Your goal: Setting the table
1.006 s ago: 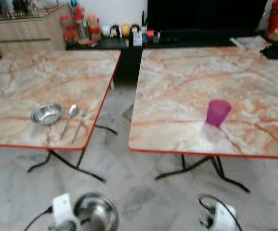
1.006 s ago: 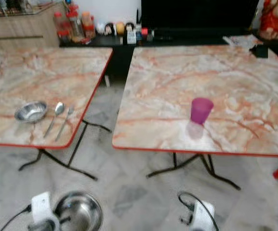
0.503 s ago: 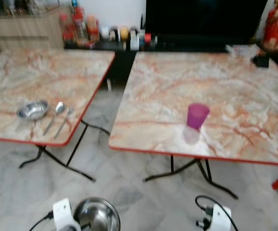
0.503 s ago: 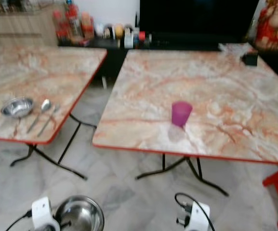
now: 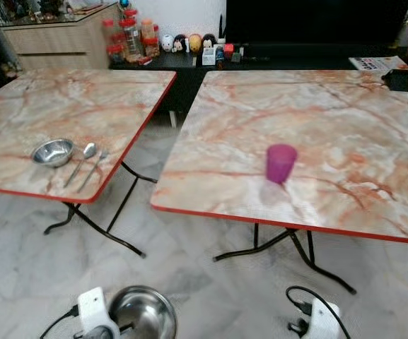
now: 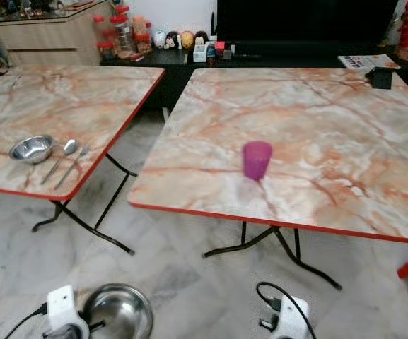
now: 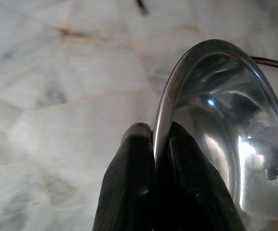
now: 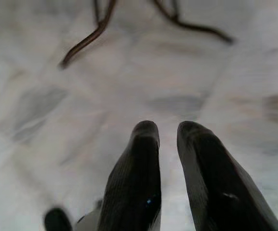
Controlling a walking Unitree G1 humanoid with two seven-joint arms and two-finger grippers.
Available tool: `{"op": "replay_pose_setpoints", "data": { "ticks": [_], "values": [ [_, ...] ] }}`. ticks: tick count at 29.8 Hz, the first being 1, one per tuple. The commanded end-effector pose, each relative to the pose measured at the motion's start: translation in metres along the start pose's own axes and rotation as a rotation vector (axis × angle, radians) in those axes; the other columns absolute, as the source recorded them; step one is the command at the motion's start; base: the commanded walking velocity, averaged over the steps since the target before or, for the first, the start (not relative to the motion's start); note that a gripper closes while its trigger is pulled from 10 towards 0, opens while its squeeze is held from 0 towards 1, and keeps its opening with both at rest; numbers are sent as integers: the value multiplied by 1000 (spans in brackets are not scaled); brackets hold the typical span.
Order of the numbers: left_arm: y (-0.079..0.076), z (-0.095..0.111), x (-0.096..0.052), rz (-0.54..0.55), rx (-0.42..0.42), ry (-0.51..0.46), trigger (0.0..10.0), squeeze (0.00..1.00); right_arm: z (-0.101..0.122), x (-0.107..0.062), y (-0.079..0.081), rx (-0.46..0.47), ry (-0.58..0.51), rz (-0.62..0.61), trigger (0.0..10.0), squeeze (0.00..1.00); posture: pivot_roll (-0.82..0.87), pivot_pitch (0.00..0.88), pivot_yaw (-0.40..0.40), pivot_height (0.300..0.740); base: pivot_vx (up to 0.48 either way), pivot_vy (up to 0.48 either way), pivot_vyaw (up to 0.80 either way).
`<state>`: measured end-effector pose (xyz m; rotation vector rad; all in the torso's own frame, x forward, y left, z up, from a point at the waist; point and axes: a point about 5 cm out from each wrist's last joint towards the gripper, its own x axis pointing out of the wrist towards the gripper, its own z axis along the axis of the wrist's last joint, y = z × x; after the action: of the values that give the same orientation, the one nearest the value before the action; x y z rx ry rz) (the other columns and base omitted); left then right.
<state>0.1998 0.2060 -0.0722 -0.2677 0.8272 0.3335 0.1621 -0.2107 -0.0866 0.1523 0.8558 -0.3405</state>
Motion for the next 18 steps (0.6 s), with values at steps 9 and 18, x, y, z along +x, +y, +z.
{"op": "replay_pose_setpoints", "data": {
  "ticks": [9, 18],
  "values": [
    [7, 7, 1, 13, 18, -24, 10000, 0, -2, 0, 9, 14, 5, 19, 10000, 0, -61, 0, 46, 740, 0, -438, 0],
    [7, 8, 1, 9, 21, -24, 10000, 0, -1, 0, 8, 30, -5, 16, 10000, 0, -67, 0, 45, 740, 0, -436, 0]
  ]
}}
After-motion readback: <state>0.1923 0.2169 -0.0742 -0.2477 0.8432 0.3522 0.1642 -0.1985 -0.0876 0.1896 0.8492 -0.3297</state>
